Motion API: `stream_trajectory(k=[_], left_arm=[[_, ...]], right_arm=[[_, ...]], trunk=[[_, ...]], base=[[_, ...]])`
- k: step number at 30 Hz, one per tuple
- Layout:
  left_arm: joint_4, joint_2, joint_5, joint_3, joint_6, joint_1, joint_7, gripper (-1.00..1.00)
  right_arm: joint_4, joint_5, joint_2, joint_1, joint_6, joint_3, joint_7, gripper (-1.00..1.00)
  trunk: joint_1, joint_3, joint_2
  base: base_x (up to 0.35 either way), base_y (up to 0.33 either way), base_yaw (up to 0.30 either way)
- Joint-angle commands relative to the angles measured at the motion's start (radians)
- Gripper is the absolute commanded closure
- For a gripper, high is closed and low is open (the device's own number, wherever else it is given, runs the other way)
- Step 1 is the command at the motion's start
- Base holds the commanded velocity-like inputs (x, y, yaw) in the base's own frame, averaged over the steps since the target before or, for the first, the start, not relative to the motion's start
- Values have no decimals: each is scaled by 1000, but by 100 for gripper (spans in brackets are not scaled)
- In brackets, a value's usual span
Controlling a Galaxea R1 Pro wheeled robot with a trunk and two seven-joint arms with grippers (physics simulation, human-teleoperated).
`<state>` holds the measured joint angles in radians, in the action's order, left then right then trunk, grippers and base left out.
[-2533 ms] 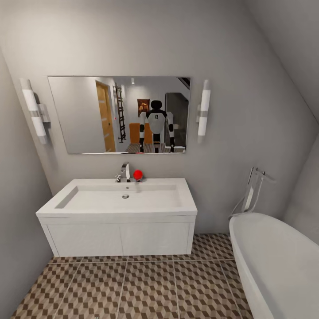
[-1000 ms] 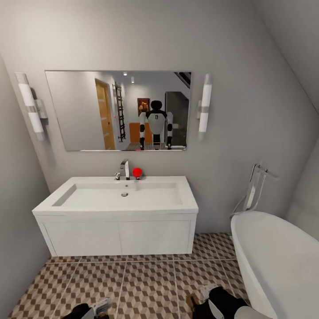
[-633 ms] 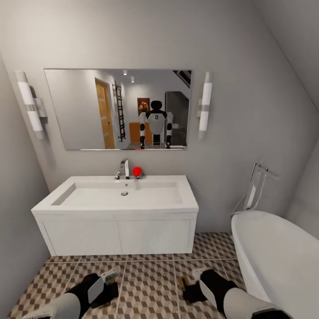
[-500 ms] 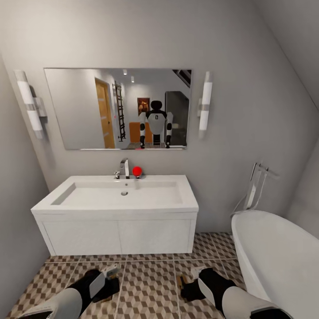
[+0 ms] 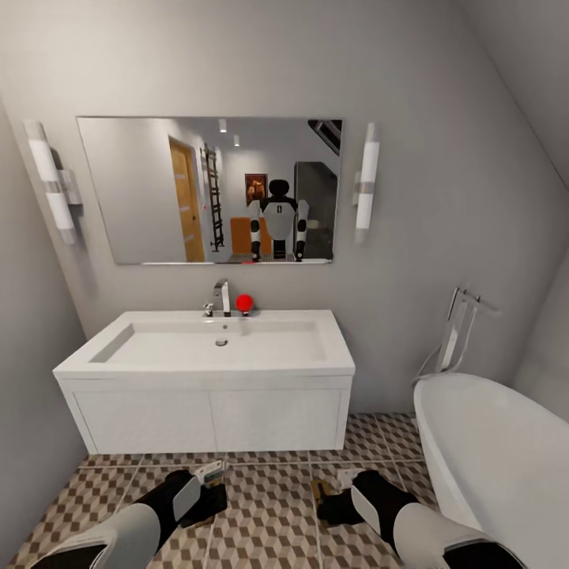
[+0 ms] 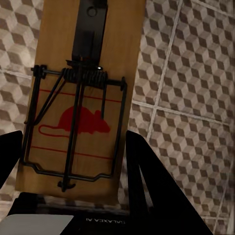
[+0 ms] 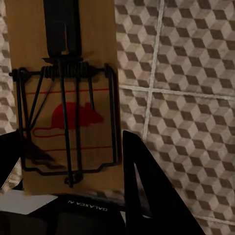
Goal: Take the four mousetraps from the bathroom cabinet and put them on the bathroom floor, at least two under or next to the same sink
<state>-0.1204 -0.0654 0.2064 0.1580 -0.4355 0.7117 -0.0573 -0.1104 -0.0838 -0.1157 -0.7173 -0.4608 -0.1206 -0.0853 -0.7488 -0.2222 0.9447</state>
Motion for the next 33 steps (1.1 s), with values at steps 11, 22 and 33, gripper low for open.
stream_trajectory(k=[11, 22, 33], left_arm=[[-2, -78, -63, -42, -5, 34, -5, 100], [10, -92, -109, -66, 1, 37, 0, 100], [14, -93, -111, -70, 3, 37, 2, 100]], right_arm=[[-2, -57, -21, -2, 4, -9, -1, 100], [-33, -61, -30, -2, 8, -11, 0, 100], [-54, -60, -33, -2, 7, -13, 0, 100]], trunk=[[-42, -36, 78], [-85, -70, 155], [-127, -105, 232]], base=[[0, 0, 0], [0, 0, 0], [0, 0, 0]])
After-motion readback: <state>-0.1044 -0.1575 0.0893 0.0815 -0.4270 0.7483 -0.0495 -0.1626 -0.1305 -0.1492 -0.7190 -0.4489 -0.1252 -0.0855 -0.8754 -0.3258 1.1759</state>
